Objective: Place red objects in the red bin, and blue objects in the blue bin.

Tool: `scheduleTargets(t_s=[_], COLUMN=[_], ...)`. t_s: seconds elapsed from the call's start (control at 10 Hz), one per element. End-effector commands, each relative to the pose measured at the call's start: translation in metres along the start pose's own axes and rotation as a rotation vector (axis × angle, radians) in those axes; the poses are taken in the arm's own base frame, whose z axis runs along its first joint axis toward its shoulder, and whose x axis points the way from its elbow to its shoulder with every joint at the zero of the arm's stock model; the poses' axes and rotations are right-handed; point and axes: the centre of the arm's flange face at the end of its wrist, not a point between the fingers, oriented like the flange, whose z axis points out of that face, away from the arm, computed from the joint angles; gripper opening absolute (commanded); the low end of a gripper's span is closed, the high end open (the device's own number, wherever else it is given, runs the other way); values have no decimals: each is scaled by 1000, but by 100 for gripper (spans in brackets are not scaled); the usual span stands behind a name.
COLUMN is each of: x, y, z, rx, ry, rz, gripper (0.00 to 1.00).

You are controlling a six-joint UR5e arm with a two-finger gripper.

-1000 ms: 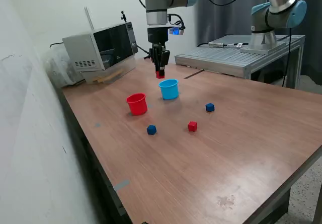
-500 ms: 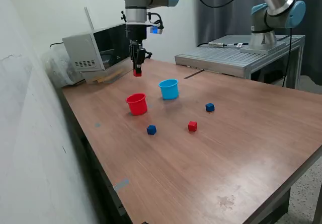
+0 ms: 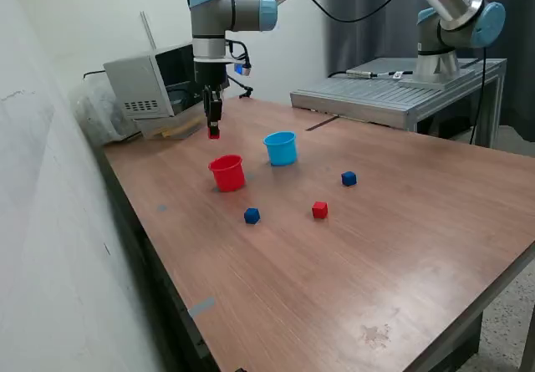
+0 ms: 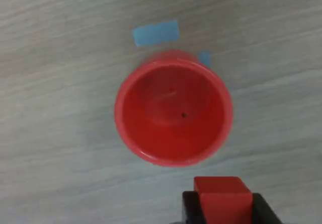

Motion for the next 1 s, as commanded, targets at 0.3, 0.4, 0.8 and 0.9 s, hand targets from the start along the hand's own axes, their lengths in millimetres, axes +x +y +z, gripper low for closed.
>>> scheduleTargets(t_s=[0.3, 0.4, 0.8, 0.9], x=[-17, -25, -28, -30], y=[-6, -6, -8, -6], z=[57, 62, 69, 63], rx=[59, 66, 75, 67], ry=[-26, -30, -30, -50], rz=[18, 28, 28, 19], gripper=[0, 0, 100, 100])
